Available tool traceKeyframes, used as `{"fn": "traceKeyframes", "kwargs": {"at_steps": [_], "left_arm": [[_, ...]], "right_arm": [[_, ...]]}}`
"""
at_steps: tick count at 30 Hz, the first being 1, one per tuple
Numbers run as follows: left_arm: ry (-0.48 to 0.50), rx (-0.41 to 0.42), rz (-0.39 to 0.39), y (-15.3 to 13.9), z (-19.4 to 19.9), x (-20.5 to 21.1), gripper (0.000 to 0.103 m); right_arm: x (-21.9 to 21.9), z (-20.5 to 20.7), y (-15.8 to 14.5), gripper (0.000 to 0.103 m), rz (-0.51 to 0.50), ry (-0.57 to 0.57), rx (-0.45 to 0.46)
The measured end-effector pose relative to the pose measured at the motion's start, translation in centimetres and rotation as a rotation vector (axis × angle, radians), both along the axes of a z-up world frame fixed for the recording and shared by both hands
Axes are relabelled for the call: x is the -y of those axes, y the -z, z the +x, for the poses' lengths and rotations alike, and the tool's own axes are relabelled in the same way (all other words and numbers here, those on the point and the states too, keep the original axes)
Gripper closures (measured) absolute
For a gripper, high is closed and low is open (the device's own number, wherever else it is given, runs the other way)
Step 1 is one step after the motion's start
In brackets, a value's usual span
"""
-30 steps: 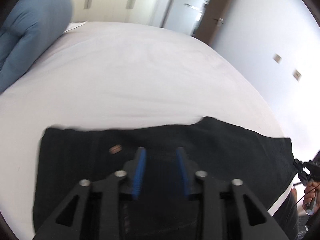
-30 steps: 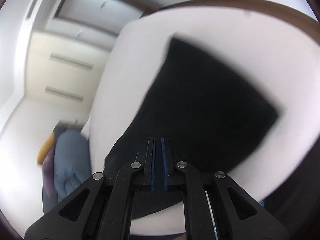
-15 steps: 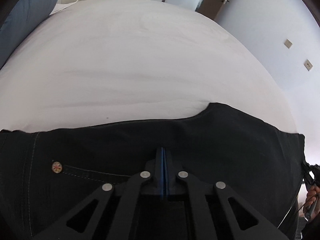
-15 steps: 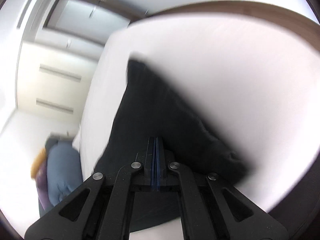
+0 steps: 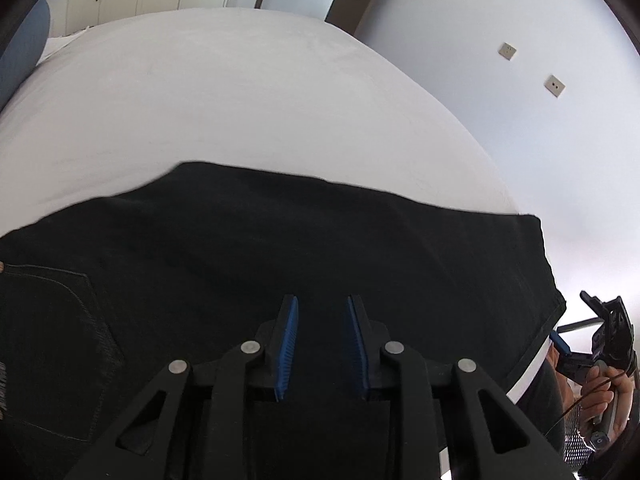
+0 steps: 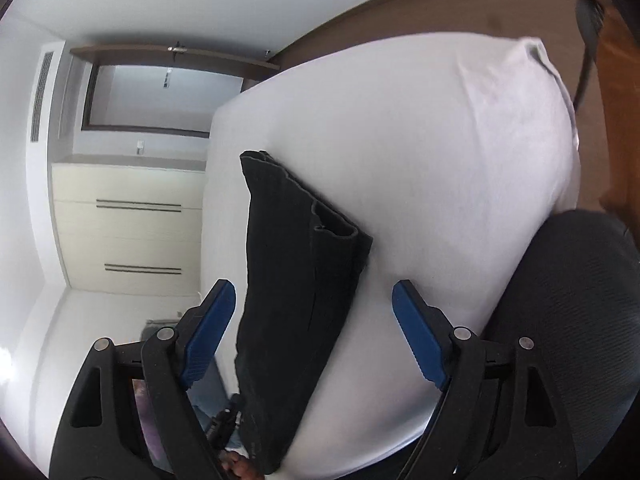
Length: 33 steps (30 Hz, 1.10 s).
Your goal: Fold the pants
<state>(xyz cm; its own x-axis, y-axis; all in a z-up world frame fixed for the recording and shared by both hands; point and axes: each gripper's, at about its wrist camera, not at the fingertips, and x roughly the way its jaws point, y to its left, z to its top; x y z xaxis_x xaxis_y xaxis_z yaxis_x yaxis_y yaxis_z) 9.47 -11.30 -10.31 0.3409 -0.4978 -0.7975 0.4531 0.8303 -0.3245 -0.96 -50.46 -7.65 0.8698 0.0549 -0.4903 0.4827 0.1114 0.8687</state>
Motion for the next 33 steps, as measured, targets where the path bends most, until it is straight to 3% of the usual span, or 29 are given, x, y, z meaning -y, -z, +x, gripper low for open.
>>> {"fn": "traceKeyframes", "kwargs": {"at_steps": [4, 6, 10, 14, 18, 21, 23, 26, 33], "left_arm": [[-0.002, -0.055, 0.016, 2.4, 0.8, 1.5, 0.076], [-0.012, -0.086, -0.003, 2.4, 1.5, 1.4, 0.076], [0.012, -0.096, 0.042, 2.2, 1.2, 1.4, 0.076], [-0.002, -0.083, 0.049, 2.6, 1.1, 1.7, 0.076], [0.001, -0.057, 0.062, 2.8, 0.5, 2.2, 0.076], [0.002, -0.059, 0.066, 2.8, 0.6, 2.4, 0.076], [0.004, -0.052, 0.072, 2.8, 0.6, 2.3, 0.076], [0.001, -0.052, 0.063, 2.9, 0.6, 2.2, 0.076], [0.003, -0.052, 0.054, 3.0, 0.7, 1.7, 0.076]], "right_arm": [[0.5, -2.1, 1.0, 0.023, 0.043, 0.040, 0.063], [0.6, -2.2, 2.0, 0.023, 0.079, 0.073, 0.107], [0.4, -1.3, 3.1, 0.024, 0.090, 0.102, 0.152], [0.3, -0.7, 2.9, 0.037, 0.098, 0.090, 0.174], [-0.4, 0.3, 2.2, 0.042, 0.102, 0.095, 0.170], [0.0, 0.4, 2.3, 0.053, 0.102, 0.103, 0.164], [0.0, 0.9, 2.4, 0.070, 0.096, 0.098, 0.151], [-0.2, 0.9, 2.2, 0.086, 0.094, 0.089, 0.130], [-1.3, 2.0, 0.7, 0.092, 0.011, 0.074, 0.057]]}}
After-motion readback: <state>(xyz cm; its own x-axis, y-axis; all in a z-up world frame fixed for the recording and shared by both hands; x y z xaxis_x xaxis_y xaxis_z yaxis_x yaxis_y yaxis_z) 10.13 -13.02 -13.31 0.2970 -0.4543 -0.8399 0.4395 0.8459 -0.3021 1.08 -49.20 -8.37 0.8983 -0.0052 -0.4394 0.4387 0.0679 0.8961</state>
